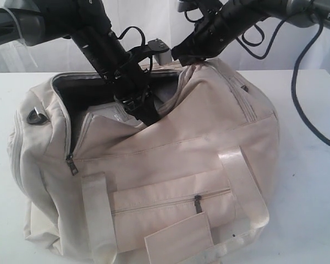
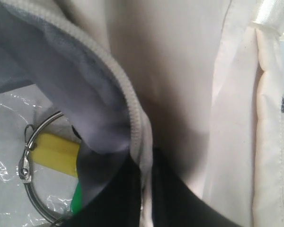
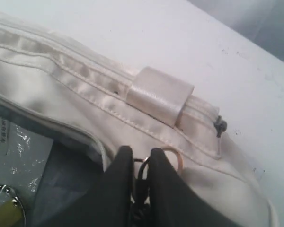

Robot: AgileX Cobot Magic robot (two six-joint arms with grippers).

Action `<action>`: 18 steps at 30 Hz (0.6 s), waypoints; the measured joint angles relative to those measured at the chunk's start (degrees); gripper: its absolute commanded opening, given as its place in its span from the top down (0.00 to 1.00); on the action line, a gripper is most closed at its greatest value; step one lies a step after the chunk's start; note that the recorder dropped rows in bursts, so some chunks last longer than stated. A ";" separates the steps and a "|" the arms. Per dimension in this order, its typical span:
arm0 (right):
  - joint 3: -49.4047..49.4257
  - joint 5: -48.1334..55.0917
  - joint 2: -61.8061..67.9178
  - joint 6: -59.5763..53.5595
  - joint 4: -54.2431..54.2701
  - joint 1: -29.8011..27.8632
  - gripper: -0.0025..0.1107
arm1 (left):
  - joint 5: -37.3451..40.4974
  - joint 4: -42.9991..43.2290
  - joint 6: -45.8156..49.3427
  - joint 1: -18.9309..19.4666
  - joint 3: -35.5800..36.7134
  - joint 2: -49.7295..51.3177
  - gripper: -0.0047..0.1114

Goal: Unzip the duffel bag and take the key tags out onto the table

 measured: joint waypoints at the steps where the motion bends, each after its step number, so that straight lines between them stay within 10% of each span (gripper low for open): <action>1: 0.00 0.00 -0.57 0.00 0.00 0.00 0.98 | 0.00 -0.11 0.00 0.00 0.00 0.00 0.96; 18: 0.00 3.66 -2.97 2.65 -6.05 -1.95 0.98 | -0.34 -0.23 0.00 0.00 0.00 0.00 0.96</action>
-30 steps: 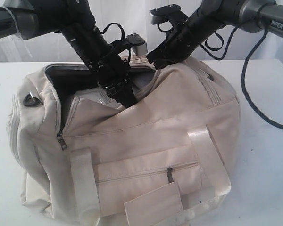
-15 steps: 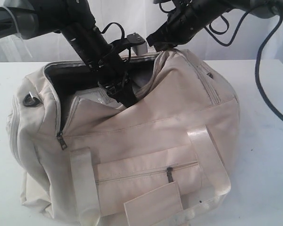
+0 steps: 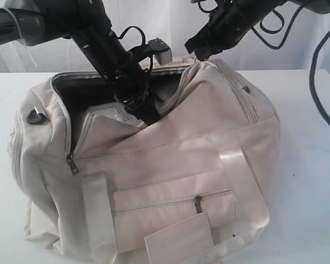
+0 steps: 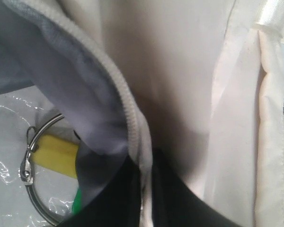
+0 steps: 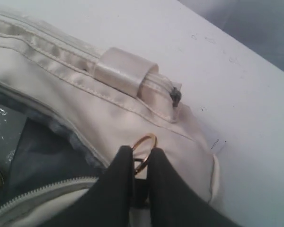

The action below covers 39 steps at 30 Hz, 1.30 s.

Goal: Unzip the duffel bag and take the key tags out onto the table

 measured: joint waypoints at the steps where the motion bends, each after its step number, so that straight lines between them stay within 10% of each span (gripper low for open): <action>1: 0.00 0.14 0.00 0.00 0.10 -0.27 0.98 | -0.11 0.00 0.00 0.00 0.00 0.00 0.96; 39: 0.00 14.39 -5.96 1.93 -0.23 -2.04 0.98 | -10.61 11.62 -16.79 0.00 0.00 -3.23 0.96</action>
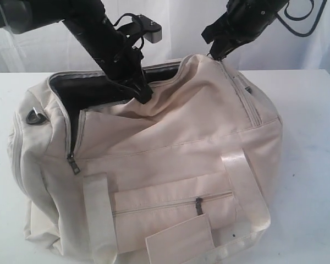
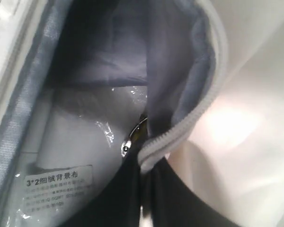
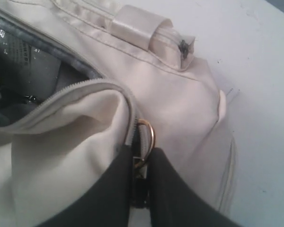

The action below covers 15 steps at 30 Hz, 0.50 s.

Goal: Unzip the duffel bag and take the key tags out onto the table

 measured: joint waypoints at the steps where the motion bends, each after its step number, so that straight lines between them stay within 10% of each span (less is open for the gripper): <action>1: 0.00 0.15 -0.38 0.00 0.00 0.00 0.98 | 0.00 0.45 -0.45 0.00 0.00 0.00 0.96; 15: 18.16 -3.18 -12.47 0.43 -0.24 0.00 0.98 | -0.12 1.74 -3.54 0.00 0.00 0.00 0.96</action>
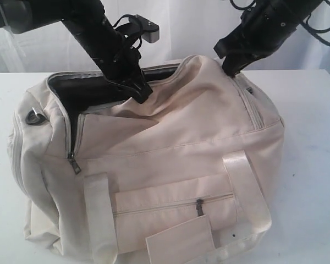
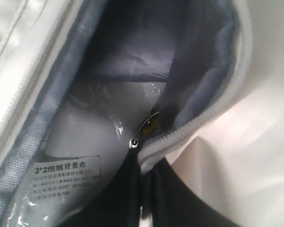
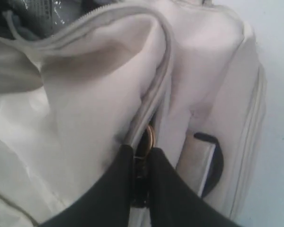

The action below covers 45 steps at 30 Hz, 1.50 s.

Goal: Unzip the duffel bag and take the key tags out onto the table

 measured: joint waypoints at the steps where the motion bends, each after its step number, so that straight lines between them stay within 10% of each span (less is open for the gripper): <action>1: 1.16 -0.42 -0.83 0.00 0.00 0.00 0.98 | 0.00 0.00 -0.07 0.00 0.00 0.00 0.96; 18: 33.28 -13.91 -22.53 3.07 -0.01 -0.09 0.98 | 0.01 0.00 -2.92 0.00 0.00 0.00 0.96; 45: 41.20 -24.39 -25.53 6.62 0.35 -0.09 0.98 | 12.08 -2.35 -1.30 0.00 0.00 -2.45 0.96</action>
